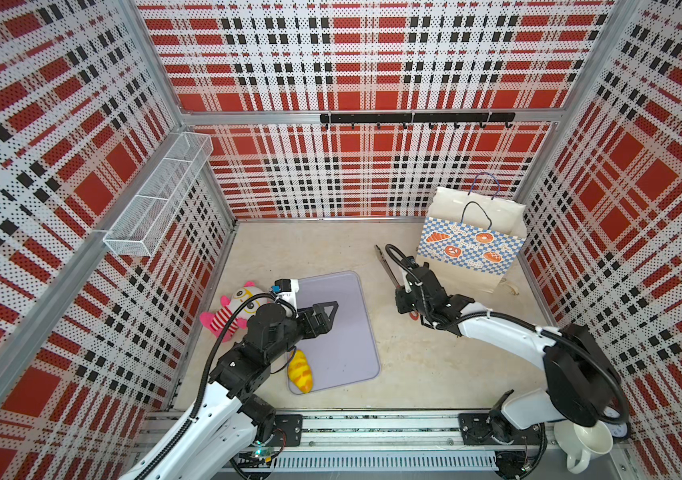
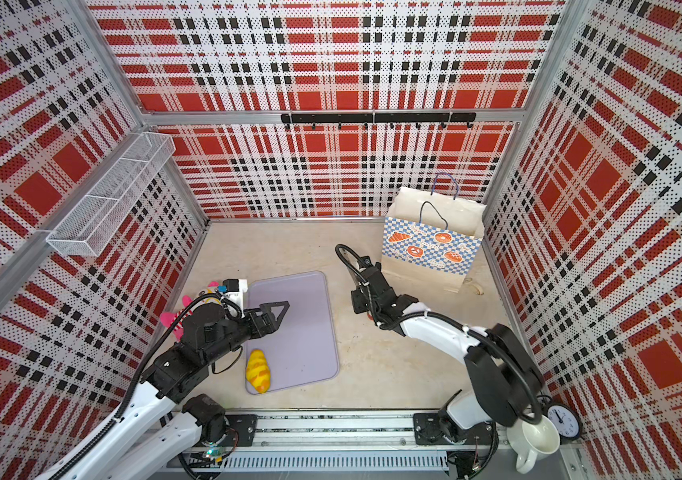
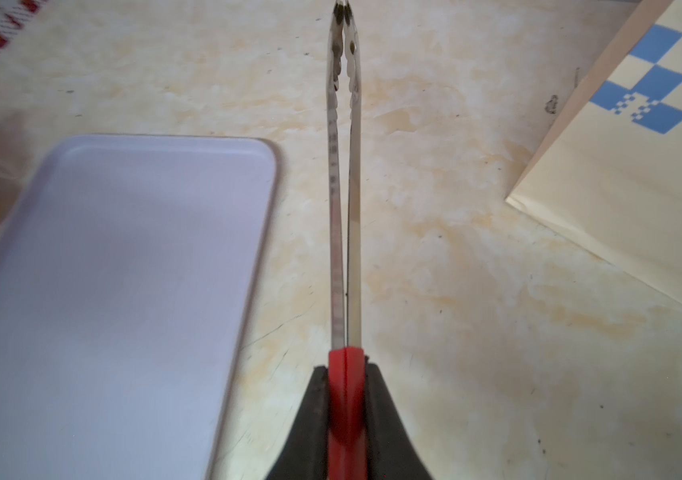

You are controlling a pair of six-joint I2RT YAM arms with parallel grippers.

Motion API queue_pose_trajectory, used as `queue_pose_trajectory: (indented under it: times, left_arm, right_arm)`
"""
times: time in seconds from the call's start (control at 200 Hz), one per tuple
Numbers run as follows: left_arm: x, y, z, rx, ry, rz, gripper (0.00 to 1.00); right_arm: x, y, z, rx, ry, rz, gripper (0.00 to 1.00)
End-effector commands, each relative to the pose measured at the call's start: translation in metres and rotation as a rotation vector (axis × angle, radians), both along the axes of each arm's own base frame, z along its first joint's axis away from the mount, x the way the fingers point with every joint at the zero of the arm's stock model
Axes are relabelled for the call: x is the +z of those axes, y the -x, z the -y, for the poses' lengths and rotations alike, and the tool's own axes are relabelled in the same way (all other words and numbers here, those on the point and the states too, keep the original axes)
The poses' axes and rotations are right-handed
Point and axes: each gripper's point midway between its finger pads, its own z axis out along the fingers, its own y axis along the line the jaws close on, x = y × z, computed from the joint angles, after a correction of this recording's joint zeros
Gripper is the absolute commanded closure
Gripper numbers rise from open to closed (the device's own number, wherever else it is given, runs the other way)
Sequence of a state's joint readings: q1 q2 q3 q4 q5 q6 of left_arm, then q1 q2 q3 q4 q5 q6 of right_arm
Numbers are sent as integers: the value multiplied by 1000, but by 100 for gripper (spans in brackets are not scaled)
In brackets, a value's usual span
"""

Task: Place the fake bread into the paper bag
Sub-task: 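Lift the tongs and swing them toward the yellow bun on the tray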

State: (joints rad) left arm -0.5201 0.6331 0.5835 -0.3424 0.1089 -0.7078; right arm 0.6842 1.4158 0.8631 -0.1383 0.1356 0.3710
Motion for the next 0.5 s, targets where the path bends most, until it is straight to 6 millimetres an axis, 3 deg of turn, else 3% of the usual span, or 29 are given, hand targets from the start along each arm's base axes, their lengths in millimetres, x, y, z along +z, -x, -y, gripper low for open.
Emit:
queue_pose_trajectory:
  times: [0.0,0.155,0.496]
  left_arm:
    - [-4,10,-6,-8,-39,-53,3]
    - [-8,16,-16,20,-81,-103,1]
    - [-22,23,-33,60,-164,-180,0]
  right_arm:
    - [10,41,-10,165,-77,-59,84]
    - [31,76,-18,294,-187,-85,80]
    - [24,130,-39,527,-231,-208,74]
